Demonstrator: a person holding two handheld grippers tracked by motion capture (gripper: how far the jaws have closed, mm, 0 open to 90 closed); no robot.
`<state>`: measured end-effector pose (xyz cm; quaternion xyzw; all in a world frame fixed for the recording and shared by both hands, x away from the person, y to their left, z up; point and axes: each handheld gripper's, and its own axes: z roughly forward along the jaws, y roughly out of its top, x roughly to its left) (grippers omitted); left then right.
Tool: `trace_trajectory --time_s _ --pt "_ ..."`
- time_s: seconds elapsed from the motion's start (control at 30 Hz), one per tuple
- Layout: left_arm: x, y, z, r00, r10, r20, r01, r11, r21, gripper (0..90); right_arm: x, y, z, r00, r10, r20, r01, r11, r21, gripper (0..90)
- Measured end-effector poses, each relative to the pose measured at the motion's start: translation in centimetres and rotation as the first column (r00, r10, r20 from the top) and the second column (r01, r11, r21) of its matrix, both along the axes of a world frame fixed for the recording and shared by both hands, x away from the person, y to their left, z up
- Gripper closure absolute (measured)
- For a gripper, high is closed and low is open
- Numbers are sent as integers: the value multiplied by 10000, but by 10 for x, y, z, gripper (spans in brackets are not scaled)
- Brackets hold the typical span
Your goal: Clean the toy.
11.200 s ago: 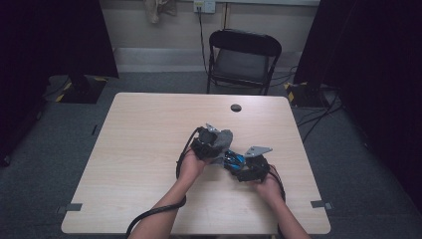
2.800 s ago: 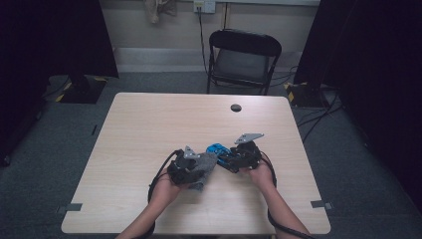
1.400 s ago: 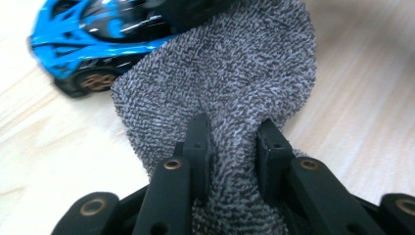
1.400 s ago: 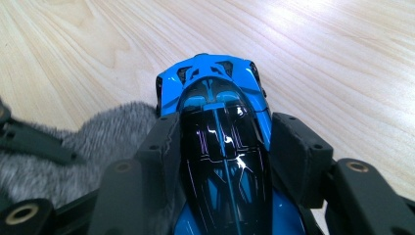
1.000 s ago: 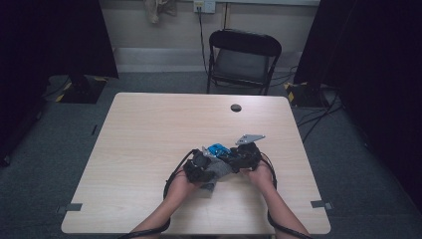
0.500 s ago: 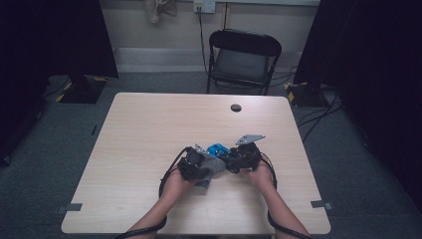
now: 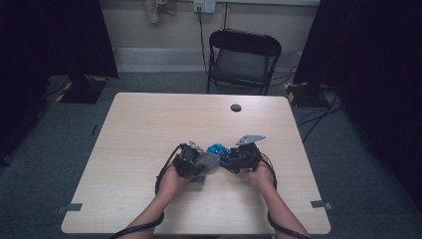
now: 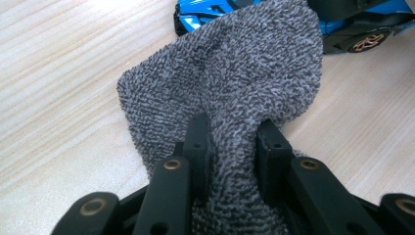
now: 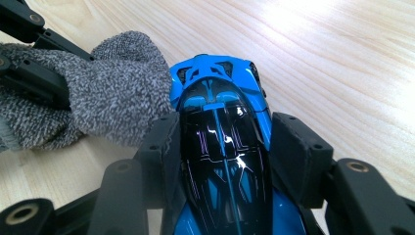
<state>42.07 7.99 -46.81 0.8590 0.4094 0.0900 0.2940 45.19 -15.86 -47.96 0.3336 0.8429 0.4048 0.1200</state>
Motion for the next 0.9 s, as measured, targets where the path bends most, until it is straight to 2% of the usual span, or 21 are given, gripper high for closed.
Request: trace_trajectory --time_s 0.1,0.9 --pt "1 2 0 10000 0 16 0 9999 115 715 0 0 0 10000 -1 0 1 10000 -8 460" --pt "14 24 0 9958 913 19 -913 9958 74 715 0 0 0 10000 -25 -14 25 10000 -22 460"
